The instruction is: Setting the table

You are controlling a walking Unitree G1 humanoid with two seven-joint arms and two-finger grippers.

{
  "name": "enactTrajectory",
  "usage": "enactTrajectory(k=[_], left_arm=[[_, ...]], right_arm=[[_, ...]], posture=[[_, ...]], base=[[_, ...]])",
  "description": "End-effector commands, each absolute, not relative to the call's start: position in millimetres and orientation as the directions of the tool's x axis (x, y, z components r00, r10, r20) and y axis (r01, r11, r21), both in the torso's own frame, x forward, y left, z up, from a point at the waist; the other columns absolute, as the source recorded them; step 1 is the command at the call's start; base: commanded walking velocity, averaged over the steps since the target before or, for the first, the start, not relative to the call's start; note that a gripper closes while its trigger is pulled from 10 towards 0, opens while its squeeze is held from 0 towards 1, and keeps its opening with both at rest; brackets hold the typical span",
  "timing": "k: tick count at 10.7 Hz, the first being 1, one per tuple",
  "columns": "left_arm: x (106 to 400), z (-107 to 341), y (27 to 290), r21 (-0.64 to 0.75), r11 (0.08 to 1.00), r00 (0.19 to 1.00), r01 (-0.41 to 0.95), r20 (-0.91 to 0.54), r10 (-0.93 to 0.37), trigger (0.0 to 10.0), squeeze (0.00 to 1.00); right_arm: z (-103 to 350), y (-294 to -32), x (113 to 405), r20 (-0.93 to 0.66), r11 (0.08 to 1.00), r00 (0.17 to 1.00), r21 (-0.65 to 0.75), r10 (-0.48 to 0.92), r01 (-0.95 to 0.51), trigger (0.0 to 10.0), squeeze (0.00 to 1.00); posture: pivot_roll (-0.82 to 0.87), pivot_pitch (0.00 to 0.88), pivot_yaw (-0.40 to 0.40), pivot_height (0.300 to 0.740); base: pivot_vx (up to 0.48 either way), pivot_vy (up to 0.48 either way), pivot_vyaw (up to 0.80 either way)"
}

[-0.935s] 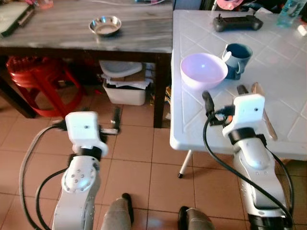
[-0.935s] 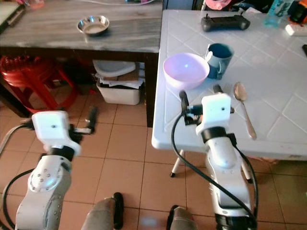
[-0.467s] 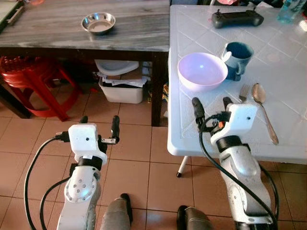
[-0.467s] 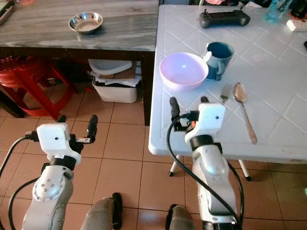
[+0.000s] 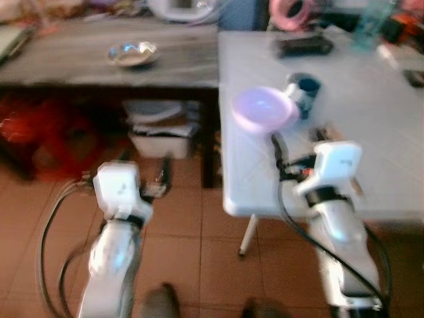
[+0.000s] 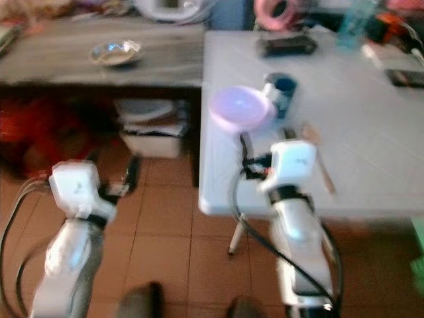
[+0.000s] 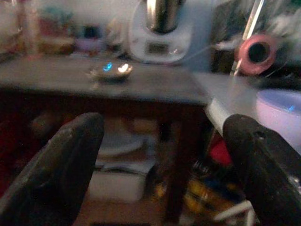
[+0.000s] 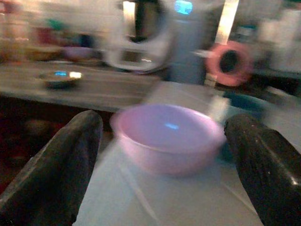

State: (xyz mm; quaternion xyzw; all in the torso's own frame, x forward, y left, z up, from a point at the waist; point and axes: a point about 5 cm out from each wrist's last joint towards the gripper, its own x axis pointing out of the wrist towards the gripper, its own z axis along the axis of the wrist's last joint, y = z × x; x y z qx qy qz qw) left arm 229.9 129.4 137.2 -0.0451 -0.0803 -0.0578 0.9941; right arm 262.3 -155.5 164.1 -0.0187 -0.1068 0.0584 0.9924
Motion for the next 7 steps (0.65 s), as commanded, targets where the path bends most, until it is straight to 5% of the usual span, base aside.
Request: enactTrajectory(k=[1, 4, 7], left_arm=[[229.6, 134.7, 134.4, -0.064, 0.991, 0.983, 0.115, 0.151, -0.104, 10.0, 0.00], [228.9, 135.2, 133.6, -0.078, 0.989, 0.982, 0.129, 0.150, -0.117, 10.0, 0.00], [224.8, 136.8, 134.2, -0.092, 0.984, 0.979, 0.150, 0.156, -0.134, 10.0, 0.00]], right_arm=[[163.7, -149.8, 262.6, 0.211, 0.992, 0.969, -0.040, 0.128, -0.122, 10.0, 0.00], [163.9, -150.5, 265.2, 0.213, 0.993, 0.970, -0.055, 0.117, -0.108, 10.0, 0.00], [166.4, -150.3, 274.0, 0.206, 0.993, 0.973, -0.075, 0.108, -0.094, 10.0, 0.00]], posture=[[0.06, 0.110, 0.016, 0.740], [0.06, 0.116, 0.014, 0.740], [0.07, 0.117, 0.014, 0.740]], base=[[0.480, 0.000, 0.58], [0.369, 0.000, 0.00], [0.000, 0.000, 0.00]])
